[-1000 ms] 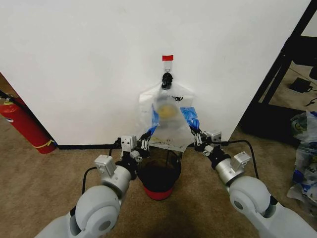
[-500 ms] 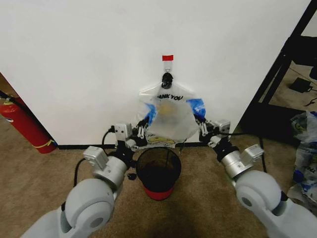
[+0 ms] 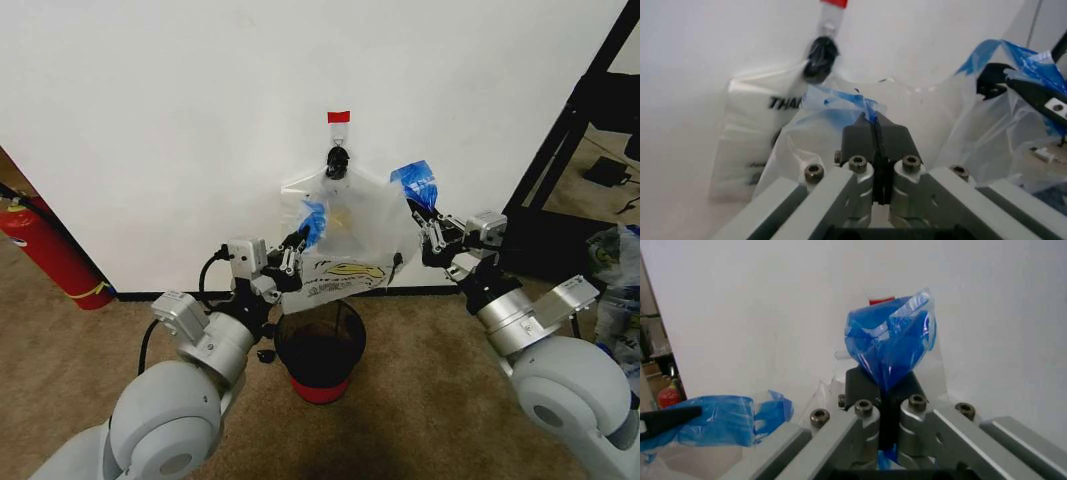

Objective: Pick up the garbage bag from the wall and place it over the trash bin.

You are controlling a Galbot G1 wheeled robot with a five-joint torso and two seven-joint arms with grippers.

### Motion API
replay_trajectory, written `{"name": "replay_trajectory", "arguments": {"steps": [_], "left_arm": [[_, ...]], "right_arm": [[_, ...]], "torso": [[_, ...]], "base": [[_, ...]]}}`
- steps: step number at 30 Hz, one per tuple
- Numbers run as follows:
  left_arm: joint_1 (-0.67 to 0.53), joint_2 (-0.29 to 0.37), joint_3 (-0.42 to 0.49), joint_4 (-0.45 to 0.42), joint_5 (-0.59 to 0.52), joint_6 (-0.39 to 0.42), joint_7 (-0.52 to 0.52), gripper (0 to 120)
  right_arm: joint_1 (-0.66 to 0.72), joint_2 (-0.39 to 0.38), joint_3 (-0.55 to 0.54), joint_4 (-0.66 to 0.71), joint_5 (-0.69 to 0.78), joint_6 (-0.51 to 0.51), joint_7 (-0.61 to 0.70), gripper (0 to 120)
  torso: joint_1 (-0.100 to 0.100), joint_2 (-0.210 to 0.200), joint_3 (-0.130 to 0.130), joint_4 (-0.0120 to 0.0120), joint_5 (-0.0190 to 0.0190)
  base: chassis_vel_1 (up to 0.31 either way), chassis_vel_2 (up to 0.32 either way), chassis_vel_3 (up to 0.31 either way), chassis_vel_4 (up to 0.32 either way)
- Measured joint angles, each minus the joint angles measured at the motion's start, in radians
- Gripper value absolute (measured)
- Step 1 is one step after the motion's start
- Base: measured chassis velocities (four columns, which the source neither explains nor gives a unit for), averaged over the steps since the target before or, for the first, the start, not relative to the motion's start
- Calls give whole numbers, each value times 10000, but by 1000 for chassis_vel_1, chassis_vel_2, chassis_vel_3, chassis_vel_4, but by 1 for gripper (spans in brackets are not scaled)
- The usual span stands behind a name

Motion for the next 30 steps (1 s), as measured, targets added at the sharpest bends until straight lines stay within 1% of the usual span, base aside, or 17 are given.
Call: {"name": "replay_trajectory", "arguments": {"steps": [1, 2, 4, 5, 6, 7, 9, 10, 11, 12, 17, 19, 22, 26, 28, 30], "left_arm": [[87, -63, 1, 91, 46, -29, -7, 0], [87, -63, 1, 91, 46, -29, -7, 0], [357, -207, -17, 315, 178, -121, -52, 0], [430, -246, -21, 387, 227, -153, -68, 0], [552, -333, -23, 532, 330, -214, -80, 0], [649, -376, -42, 576, 374, -237, -89, 0], [923, -430, -122, 606, 438, -284, -112, 0], [923, -430, -122, 606, 438, -284, -112, 0], [1157, -488, -200, 607, 472, -312, -136, 0], [1425, -594, -262, 606, 506, -331, -181, 0], [2386, -1068, -364, 604, 858, -447, -191, 0], [2504, -1129, -372, 606, 892, -467, -188, 0], [2918, -1482, -355, 799, 1198, -634, -108, 0], [2983, -1856, -252, 1230, 1462, -883, -25, 0], [2966, -1891, -241, 1278, 1476, -906, -20, 0], [2824, -2115, -162, 1594, 1561, -1006, -15, 0]], "right_arm": [[0, 160, -115, -123, -76, 0, 0, 0], [0, 160, -115, -123, -76, 0, 0, 0], [-12, 654, -412, -503, -235, 0, 7, 0], [-37, 768, -462, -583, -270, 0, 11, 0], [-177, 1063, -546, -744, -358, 0, 45, 0], [-231, 1193, -603, -819, -383, -2, 76, 0], [-280, 1499, -789, -1011, -419, -15, 151, 0], [-280, 1499, -789, -1011, -419, -15, 151, 0], [-295, 1695, -920, -1147, -442, -29, 207, 0], [-318, 1861, -1058, -1238, -446, -44, 274, 0], [-448, 2145, -1411, -1410, -414, -114, 461, 0], [-453, 2169, -1438, -1446, -421, -116, 466, 0], [-578, 2339, -1551, -1709, -470, -112, 509, 0], [-653, 2576, -1752, -2219, -815, 79, 368, 0], [-636, 2621, -1773, -2282, -846, 114, 340, 0], [-525, 2868, -1852, -2571, -978, 281, 222, 0]], "torso": [[0, 0, 0, 1, 1], [0, 0, 0, 1, 1], [0, 0, 0, 2, 1], [0, 0, 0, 3, 2], [0, 0, 0, 3, -3], [0, 0, 0, -4, -5], [0, 0, 0, -4, 1], [0, 0, 0, -4, 1], [0, 0, 0, 0, 5], [0, 0, 0, 5, 0], [-1, 0, -1, 0, -2], [-2, 0, -1, 0, 0], [-2, 0, -1, 2, -3], [-2, 0, -1, 0, 1], [-2, 0, 0, 0, 2], [-2, 0, 0, 1, -1]], "base": [[0, 0, 0, 0], [0, 0, 0, 0], [0, 0, 0, 0], [0, 0, 0, 0], [0, 0, 0, 0], [0, 0, 0, 0], [0, 0, 0, 0], [0, 0, 0, 0], [0, 0, 0, 0], [0, 0, 0, 0], [0, 0, 0, 0], [0, 0, 0, 0], [0, 0, 0, 0], [0, 0, 0, 0], [0, 0, 0, 0], [0, 0, 0, 0]]}}
